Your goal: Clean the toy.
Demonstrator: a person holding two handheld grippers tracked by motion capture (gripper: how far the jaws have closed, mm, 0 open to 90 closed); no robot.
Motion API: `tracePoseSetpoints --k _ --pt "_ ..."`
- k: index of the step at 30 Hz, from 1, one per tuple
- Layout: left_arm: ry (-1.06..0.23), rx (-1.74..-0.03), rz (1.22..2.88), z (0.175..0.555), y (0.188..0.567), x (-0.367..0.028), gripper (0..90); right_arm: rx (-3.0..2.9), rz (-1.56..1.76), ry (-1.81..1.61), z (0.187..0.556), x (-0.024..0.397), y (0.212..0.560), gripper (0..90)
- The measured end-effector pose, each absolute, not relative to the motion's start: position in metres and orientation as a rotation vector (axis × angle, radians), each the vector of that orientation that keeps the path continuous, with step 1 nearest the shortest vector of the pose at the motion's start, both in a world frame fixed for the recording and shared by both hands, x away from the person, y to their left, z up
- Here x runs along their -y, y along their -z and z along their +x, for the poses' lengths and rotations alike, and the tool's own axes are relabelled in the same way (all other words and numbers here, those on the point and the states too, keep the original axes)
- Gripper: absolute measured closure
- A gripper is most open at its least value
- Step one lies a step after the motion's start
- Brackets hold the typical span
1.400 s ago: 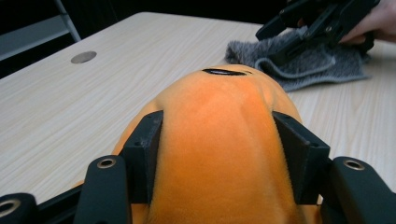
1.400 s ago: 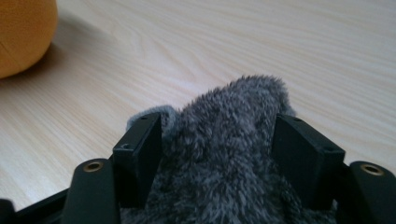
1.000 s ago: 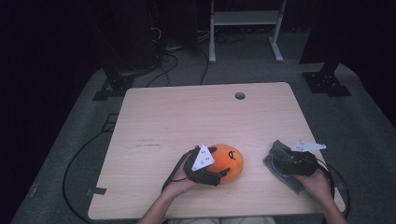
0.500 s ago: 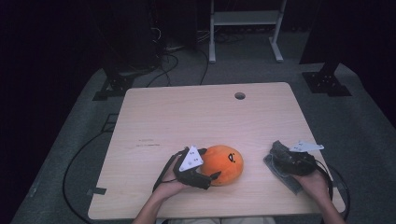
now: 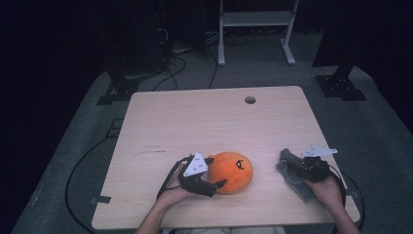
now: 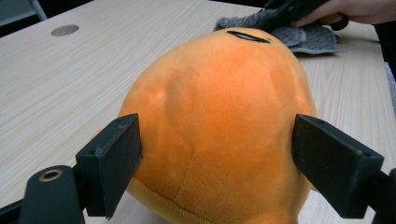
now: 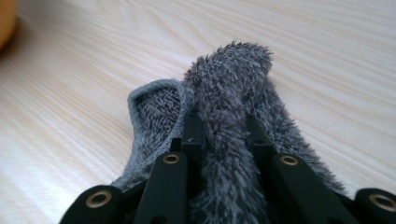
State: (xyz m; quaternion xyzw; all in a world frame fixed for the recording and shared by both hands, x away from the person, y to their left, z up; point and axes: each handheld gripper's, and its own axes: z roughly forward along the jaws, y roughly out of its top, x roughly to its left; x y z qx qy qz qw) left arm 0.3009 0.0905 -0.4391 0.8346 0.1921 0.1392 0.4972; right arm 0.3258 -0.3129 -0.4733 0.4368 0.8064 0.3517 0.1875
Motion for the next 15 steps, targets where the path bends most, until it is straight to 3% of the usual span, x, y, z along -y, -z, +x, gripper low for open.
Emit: tracePoseSetpoints --k 15 --pt "-0.347 -0.47 2.012 0.302 0.44 -0.089 16.2 -2.132 1.03 -1.315 0.295 0.299 0.418 74.4"
